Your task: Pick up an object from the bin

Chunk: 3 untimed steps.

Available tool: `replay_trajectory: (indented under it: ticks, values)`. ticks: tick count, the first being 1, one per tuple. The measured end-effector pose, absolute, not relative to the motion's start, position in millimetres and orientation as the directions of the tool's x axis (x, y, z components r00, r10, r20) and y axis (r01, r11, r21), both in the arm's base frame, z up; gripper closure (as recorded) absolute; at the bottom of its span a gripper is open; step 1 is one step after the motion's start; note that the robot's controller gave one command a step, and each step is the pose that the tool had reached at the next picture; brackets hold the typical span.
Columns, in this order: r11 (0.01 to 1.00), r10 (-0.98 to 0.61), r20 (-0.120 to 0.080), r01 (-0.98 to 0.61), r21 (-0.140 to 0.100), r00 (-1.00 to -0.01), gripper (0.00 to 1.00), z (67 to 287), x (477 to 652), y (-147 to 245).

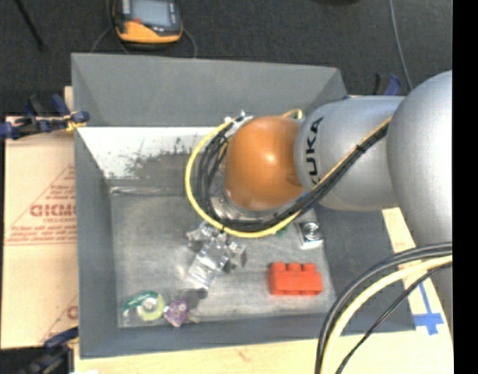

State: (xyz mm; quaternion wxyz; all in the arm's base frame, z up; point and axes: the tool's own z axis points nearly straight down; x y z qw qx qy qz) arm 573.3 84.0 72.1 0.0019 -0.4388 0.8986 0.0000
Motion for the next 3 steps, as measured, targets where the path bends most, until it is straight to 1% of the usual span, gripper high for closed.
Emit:
replay_trajectory:
  ticks: [1,2,3]
  values:
    - [0.682,-0.731,-0.004,-0.731,-0.002,-0.682,1.00,106,582.8,62]
    - [0.417,-0.909,0.002,-0.909,0.003,-0.417,1.00,79,537.5,72]
    - [0.450,-0.893,-0.003,-0.893,-0.006,-0.450,1.00,173,528.3,63]
